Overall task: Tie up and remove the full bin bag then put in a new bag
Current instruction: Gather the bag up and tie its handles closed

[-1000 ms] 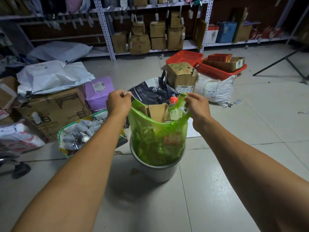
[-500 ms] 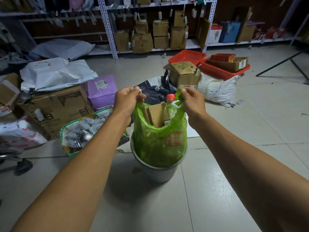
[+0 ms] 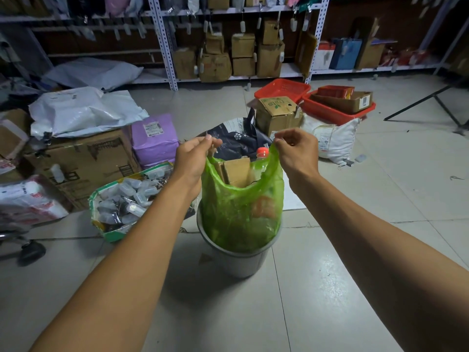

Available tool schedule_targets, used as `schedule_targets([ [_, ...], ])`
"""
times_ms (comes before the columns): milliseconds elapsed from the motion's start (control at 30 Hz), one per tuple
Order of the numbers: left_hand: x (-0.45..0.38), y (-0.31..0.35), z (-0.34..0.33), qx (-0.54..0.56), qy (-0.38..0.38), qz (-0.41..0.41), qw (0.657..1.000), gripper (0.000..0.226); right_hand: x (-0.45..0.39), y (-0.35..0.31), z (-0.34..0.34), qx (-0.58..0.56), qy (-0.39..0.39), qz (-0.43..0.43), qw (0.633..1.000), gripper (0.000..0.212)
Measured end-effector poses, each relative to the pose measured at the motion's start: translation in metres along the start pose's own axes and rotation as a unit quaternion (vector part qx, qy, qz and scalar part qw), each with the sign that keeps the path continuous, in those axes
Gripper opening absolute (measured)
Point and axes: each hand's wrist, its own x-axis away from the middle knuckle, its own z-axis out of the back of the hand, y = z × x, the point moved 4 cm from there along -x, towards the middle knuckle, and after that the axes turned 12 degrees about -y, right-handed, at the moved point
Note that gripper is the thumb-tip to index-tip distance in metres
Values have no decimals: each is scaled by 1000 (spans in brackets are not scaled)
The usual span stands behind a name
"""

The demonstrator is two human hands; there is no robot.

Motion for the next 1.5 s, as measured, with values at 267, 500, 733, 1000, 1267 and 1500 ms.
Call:
schedule_targets([
  [267, -3, -15, 12, -92, 28, -20, 995, 25, 15, 33, -13, -148, -71, -140, 976, 15],
  [500, -12, -28, 14, -288, 78, 35, 954, 7, 11, 50, -13, -2, -106, -176, 979, 45],
  [733, -24, -29, 29, -265, 92, 139, 950, 14, -3, 56, -15, 169, -104, -169, 966, 18],
  [1000, -30, -39, 44, -173, 54, 203, 962, 25, -16, 64, -44, 43, -121, -129, 983, 16],
  [1267, -42, -33, 50, -357, 58, 135, 923, 22, -26, 57, -53, -57, -115, -113, 985, 16],
  [1500, -42, -35, 52, -209, 196, 19, 958, 21, -31, 46, -58, -116, -124, -76, 983, 23],
])
